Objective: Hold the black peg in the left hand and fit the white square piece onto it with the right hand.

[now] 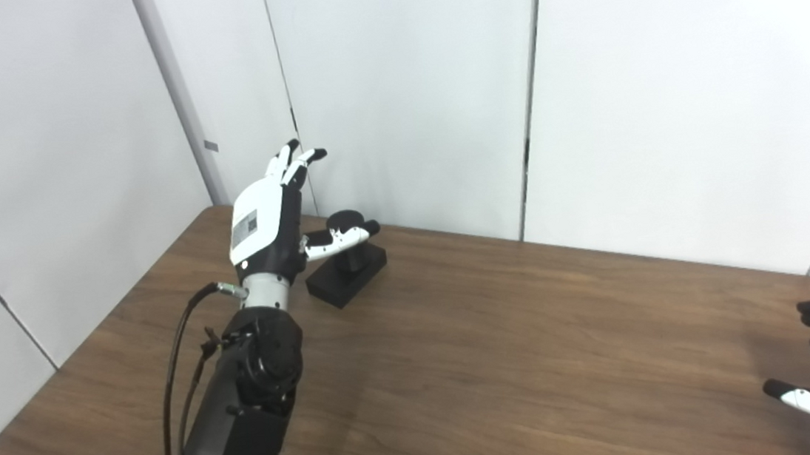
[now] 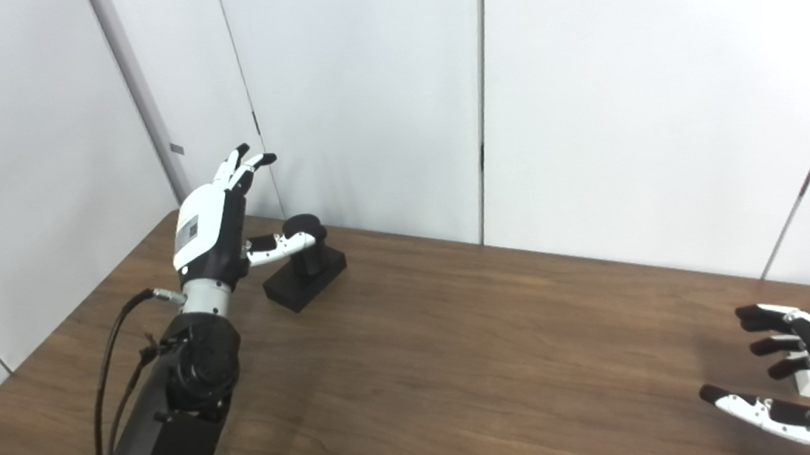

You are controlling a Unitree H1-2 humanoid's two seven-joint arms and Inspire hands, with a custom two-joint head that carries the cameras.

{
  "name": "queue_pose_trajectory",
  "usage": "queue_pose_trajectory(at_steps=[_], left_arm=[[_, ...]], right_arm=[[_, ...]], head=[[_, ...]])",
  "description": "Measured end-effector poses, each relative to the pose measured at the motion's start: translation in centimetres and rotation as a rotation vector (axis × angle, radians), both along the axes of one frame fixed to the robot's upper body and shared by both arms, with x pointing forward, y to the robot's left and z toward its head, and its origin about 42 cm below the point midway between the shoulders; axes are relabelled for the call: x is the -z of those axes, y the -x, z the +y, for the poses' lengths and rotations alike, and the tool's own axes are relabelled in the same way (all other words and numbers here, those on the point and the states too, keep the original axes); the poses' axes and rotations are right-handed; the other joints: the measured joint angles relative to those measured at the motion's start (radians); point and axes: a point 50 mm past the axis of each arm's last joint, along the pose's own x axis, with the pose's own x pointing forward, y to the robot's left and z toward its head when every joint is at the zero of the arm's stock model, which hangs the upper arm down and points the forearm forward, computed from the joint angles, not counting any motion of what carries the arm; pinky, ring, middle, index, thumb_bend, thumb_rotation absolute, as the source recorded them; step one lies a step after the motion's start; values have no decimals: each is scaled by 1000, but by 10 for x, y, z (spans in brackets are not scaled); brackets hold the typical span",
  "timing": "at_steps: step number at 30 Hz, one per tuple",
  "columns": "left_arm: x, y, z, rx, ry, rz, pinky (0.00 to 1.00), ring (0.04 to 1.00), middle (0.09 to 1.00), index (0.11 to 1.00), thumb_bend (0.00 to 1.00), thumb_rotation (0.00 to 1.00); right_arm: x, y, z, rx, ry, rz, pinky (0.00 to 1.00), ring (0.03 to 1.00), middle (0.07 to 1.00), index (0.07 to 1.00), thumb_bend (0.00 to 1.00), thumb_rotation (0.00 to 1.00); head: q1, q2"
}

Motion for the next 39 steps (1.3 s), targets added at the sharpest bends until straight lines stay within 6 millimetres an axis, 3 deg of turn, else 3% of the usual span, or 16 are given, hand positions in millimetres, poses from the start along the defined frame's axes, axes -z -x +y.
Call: queue_pose_trajectory(at_steps=[10,13,21,39], left_arm=[[13,-12,-10,-100,-98,151,1000,1000,1000,911,1000,544],[15,-18,-6,-123,-168,203,956,1000,1000,916,1000,608],[20,-34,5,-155,-268,301,963,1000,1000,900,1000,644],[49,-44,19,-203,-299,429,955,1000,1000,896,1000,664]], right_arm=[[-5,0,1,0,-4,-14,463,601,679,676,647,0],[-5,0,1,-1,-5,-13,459,604,681,677,645,0],[-4,0,1,3,-7,-8,461,602,681,678,637,0],[-10,4,2,-9,-12,-16,446,600,684,677,631,0]], head=[[5,6],[5,5],[5,9],[0,26]])
